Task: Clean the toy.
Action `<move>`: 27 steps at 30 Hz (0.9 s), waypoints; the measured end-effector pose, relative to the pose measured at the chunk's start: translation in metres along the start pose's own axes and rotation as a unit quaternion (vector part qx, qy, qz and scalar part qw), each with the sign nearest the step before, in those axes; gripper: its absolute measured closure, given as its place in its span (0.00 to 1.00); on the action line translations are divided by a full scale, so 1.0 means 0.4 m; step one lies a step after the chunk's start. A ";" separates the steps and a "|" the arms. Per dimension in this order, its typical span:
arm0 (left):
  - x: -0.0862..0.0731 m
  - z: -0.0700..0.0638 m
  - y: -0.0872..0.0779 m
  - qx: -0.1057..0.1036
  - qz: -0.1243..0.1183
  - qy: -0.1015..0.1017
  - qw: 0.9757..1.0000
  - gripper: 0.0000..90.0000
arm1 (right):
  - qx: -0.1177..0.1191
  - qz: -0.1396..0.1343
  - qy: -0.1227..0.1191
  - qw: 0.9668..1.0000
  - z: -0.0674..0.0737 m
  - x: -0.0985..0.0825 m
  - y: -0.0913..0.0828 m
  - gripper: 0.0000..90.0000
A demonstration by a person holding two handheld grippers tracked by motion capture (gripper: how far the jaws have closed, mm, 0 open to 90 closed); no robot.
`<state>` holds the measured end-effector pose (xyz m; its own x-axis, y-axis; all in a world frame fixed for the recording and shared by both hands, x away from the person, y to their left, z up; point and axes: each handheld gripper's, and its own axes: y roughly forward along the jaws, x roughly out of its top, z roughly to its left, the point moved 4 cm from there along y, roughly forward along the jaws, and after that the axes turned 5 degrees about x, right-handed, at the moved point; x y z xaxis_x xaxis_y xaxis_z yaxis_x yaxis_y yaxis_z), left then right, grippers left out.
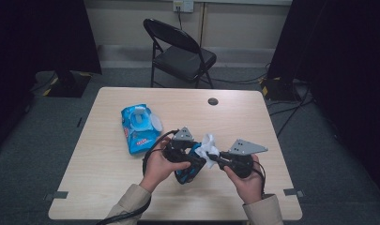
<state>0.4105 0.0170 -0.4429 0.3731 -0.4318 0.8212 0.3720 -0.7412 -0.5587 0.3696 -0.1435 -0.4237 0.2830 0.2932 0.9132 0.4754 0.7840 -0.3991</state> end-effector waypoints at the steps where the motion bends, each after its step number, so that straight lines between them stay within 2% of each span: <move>1: 0.000 -0.003 0.000 -0.001 0.001 0.003 1.000 0.29 | -0.003 -0.003 0.002 1.000 -0.002 0.000 0.001 0.95; 4: -0.001 -0.012 0.000 -0.006 0.003 0.014 1.000 0.29 | -0.012 -0.005 0.005 1.000 -0.010 0.004 0.002 0.95; 6: -0.001 -0.015 0.000 -0.009 0.005 0.013 1.000 0.29 | -0.016 -0.010 0.013 1.000 -0.020 0.008 0.006 0.95; 11: -0.010 -0.012 0.000 -0.009 0.005 0.015 1.000 0.29 | -0.002 -0.010 0.036 0.999 -0.041 0.017 0.027 0.95; 14: -0.006 -0.025 0.000 -0.015 0.008 0.024 1.000 0.29 | -0.007 -0.001 0.037 0.999 -0.048 0.026 0.043 0.95; 19: 0.001 -0.032 0.000 -0.021 0.007 0.031 0.999 0.29 | 0.000 0.017 0.042 0.999 -0.066 0.036 0.062 0.95; 24: 0.004 -0.049 0.006 -0.031 0.010 0.037 0.999 0.29 | 0.002 0.036 0.047 0.998 -0.077 0.030 0.080 0.95; 27: 0.001 -0.049 0.010 -0.035 0.010 0.038 0.999 0.29 | 0.005 0.035 0.054 0.998 -0.083 0.022 0.083 0.95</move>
<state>0.3953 0.0039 -0.4426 0.3131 -0.4822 0.8182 0.3043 -0.7651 -0.5674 0.4156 -0.1331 -0.4315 0.4045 0.2874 0.8682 0.4427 0.7692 -0.4608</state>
